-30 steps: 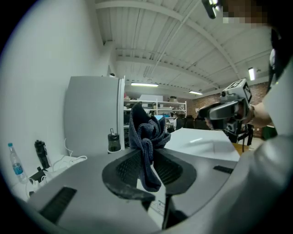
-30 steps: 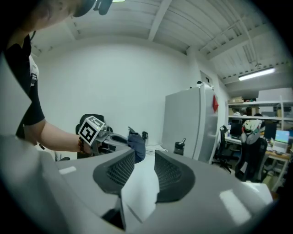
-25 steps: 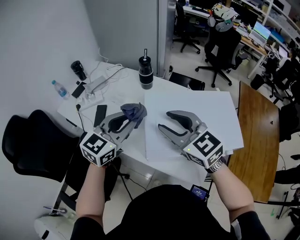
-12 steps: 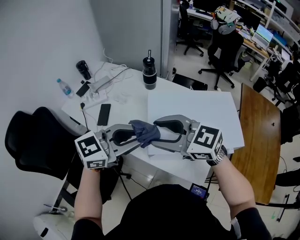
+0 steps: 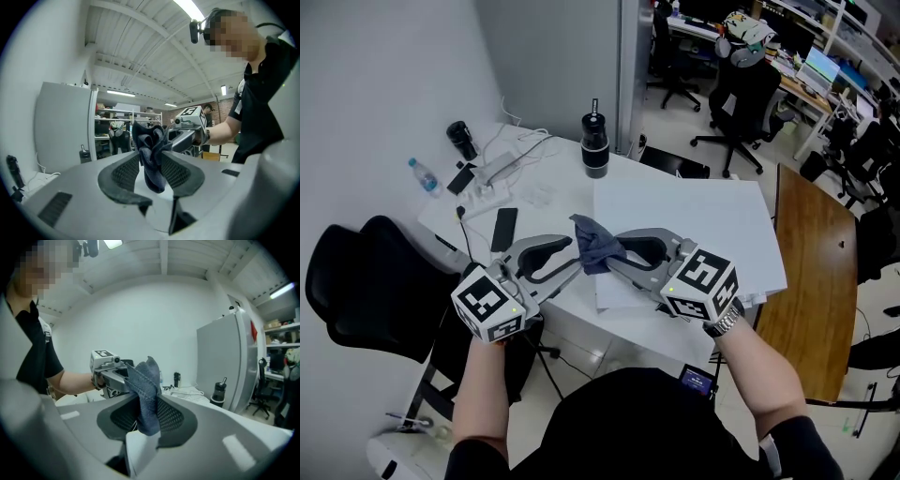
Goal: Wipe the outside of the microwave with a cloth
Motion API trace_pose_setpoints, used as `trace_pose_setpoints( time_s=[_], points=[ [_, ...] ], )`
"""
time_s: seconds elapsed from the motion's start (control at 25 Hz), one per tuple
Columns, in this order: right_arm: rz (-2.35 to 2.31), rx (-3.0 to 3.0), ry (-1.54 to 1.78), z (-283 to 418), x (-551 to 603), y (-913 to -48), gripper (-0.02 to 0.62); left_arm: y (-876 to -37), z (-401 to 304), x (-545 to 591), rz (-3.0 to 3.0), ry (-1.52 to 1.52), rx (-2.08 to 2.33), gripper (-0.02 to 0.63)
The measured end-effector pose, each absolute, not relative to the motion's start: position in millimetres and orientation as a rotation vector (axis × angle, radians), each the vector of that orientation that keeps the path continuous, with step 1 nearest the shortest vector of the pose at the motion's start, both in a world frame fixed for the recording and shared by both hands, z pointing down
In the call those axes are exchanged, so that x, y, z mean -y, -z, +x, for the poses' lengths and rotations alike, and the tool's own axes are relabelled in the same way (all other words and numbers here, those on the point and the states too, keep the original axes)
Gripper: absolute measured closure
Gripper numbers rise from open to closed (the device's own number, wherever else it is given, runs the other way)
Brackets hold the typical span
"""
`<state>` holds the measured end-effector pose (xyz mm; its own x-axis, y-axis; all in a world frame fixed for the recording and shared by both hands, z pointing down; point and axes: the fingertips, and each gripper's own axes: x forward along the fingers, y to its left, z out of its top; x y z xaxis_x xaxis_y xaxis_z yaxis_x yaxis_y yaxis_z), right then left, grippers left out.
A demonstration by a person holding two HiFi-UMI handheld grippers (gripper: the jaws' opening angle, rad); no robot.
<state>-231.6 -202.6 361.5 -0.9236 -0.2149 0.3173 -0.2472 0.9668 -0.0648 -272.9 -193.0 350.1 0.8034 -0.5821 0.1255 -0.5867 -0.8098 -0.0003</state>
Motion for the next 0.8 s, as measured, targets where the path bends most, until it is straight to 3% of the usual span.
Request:
trace_pose_setpoints(
  time_s=[0.16,0.28,0.8],
  points=[
    [0.502,2.664,-0.267,-227,224,-386,0.489,-342,-292,202,2.916,-0.135,1.166,0.471],
    [0.586,2.55,-0.322,-226,234,-405,0.49,-339,-292,198,2.921,-0.106,1.217,0.508],
    [0.749,2.372,-0.232,-189,258,-427,0.497,-326,-260,189,2.911,-0.041,1.349,0.601]
  ],
)
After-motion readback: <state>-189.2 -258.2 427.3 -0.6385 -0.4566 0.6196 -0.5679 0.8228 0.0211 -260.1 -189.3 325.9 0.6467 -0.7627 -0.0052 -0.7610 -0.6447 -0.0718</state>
